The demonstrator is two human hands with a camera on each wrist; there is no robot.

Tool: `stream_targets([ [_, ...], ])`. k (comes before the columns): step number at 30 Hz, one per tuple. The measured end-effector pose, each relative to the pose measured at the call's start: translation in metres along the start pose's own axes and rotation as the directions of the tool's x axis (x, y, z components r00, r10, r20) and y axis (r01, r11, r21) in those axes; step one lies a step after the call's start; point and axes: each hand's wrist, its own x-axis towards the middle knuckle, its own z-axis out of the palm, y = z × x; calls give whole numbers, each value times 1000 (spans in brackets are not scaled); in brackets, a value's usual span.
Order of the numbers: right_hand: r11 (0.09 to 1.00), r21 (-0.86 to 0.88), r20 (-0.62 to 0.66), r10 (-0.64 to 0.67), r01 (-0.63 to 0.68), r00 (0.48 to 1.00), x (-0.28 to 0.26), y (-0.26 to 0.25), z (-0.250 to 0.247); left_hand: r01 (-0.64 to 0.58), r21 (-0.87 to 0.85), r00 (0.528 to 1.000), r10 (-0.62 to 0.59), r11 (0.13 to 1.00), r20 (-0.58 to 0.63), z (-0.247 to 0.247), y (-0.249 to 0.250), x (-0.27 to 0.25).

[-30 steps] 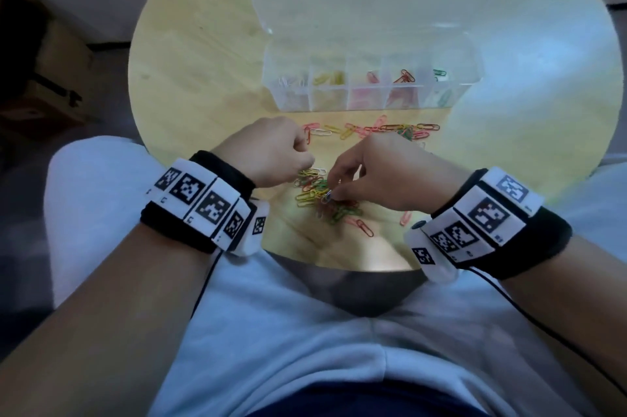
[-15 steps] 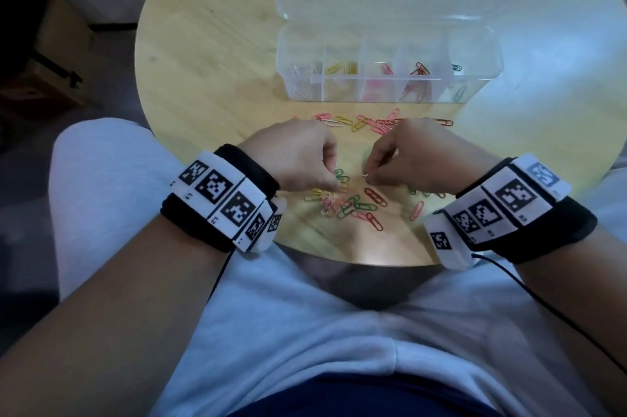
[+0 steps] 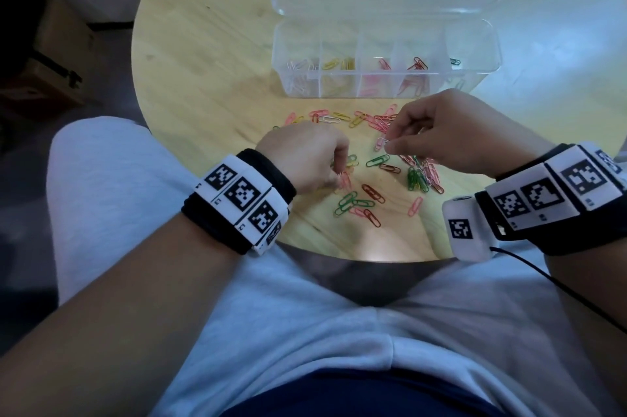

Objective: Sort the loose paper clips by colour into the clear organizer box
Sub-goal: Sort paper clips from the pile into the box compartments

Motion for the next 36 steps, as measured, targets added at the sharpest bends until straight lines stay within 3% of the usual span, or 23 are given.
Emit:
stream_targets([
  [4, 999, 29, -8, -12, 12, 1000, -1, 0, -2, -16, -5, 997, 16, 1000, -73, 1, 0, 2],
  [17, 997, 67, -16, -26, 27, 1000, -1, 1, -5, -76, -37, 993, 72, 996, -88, 2, 5, 1],
  [23, 1000, 25, -42, 1, 0, 999, -1, 4, -8, -39, -228, 994, 14, 973, -112, -13, -10, -2],
  [29, 976, 200, -54, 101, -89, 993, -1, 4, -15, 37, -310, 988, -81, 950, -130, -26, -18, -5],
  [36, 929, 358, 7, 100, -96, 995, -4, 1, -20, 74, -275, 988, -108, 958, -110, -24, -16, -5],
])
